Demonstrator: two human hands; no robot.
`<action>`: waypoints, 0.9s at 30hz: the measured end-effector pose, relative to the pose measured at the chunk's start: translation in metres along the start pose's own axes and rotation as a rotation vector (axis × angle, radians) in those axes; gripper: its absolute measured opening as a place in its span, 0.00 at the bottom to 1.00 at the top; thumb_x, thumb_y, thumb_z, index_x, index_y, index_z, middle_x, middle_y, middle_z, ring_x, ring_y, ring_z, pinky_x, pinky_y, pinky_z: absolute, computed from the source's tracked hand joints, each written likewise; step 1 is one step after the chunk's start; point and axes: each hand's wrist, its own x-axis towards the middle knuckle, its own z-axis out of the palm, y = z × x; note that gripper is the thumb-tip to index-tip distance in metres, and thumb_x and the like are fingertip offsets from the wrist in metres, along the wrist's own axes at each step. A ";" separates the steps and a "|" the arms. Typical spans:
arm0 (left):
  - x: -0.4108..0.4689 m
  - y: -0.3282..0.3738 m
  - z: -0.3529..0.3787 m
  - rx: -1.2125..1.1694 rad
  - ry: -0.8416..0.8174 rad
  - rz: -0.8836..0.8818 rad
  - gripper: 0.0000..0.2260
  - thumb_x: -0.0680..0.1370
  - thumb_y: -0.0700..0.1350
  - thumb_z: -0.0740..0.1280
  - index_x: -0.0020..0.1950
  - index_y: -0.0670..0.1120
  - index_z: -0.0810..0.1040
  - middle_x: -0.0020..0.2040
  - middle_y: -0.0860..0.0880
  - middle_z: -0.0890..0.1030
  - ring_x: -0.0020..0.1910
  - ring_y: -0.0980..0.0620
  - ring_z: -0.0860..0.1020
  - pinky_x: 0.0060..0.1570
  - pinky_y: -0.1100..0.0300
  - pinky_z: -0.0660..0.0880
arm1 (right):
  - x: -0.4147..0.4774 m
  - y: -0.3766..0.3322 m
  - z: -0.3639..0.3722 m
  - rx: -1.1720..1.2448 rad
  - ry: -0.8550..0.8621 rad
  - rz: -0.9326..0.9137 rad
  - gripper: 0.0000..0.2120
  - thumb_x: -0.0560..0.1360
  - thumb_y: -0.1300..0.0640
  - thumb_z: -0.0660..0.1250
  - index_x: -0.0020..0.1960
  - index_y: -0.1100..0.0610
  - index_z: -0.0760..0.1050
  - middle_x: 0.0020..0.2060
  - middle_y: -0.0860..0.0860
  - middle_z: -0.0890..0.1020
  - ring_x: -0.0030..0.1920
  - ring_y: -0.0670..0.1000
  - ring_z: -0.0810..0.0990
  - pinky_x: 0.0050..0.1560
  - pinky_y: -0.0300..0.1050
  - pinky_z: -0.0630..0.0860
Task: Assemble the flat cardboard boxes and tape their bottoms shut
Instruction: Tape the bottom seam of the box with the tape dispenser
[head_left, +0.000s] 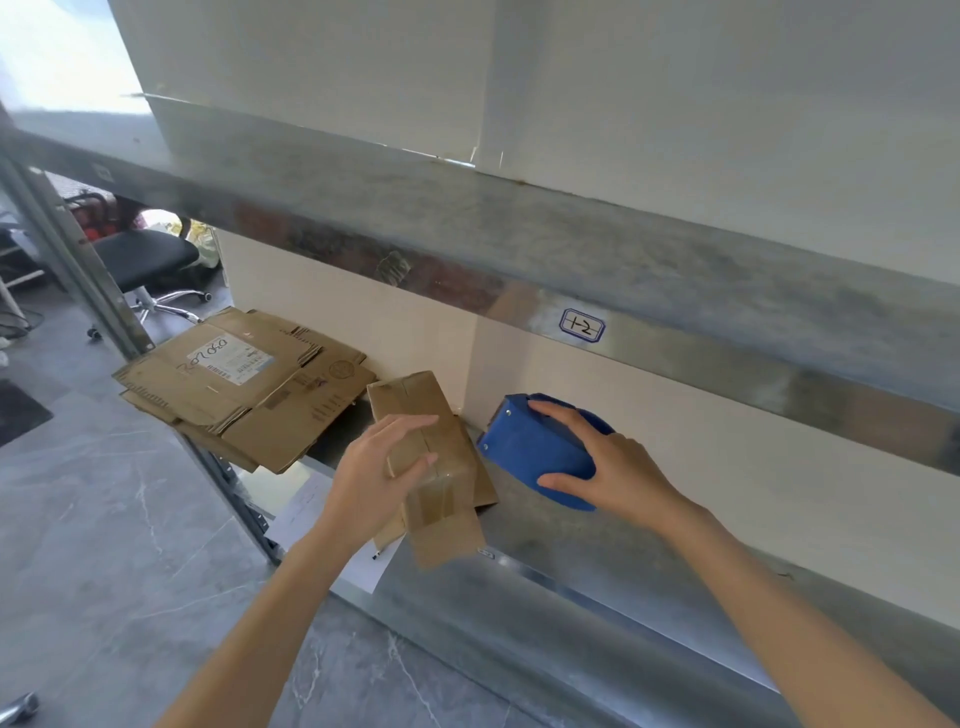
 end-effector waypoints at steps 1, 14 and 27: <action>0.002 0.005 0.001 -0.024 -0.021 0.003 0.17 0.77 0.45 0.71 0.64 0.58 0.77 0.61 0.64 0.77 0.62 0.65 0.74 0.62 0.62 0.70 | -0.001 -0.006 -0.001 -0.001 -0.017 -0.022 0.38 0.72 0.38 0.70 0.69 0.20 0.48 0.64 0.42 0.76 0.54 0.51 0.79 0.54 0.48 0.77; -0.001 0.020 -0.011 -0.253 -0.154 -0.125 0.17 0.78 0.31 0.65 0.56 0.53 0.81 0.51 0.54 0.83 0.51 0.59 0.80 0.51 0.66 0.76 | -0.012 -0.050 0.003 -0.227 -0.170 -0.240 0.39 0.75 0.38 0.66 0.67 0.19 0.38 0.63 0.41 0.77 0.41 0.44 0.69 0.44 0.40 0.66; -0.027 -0.004 -0.012 -0.202 -0.006 -0.266 0.10 0.76 0.35 0.70 0.41 0.50 0.79 0.38 0.58 0.82 0.41 0.62 0.77 0.42 0.73 0.71 | -0.013 -0.064 0.011 -0.266 -0.195 -0.311 0.37 0.77 0.35 0.61 0.69 0.21 0.35 0.56 0.46 0.81 0.37 0.46 0.73 0.43 0.40 0.70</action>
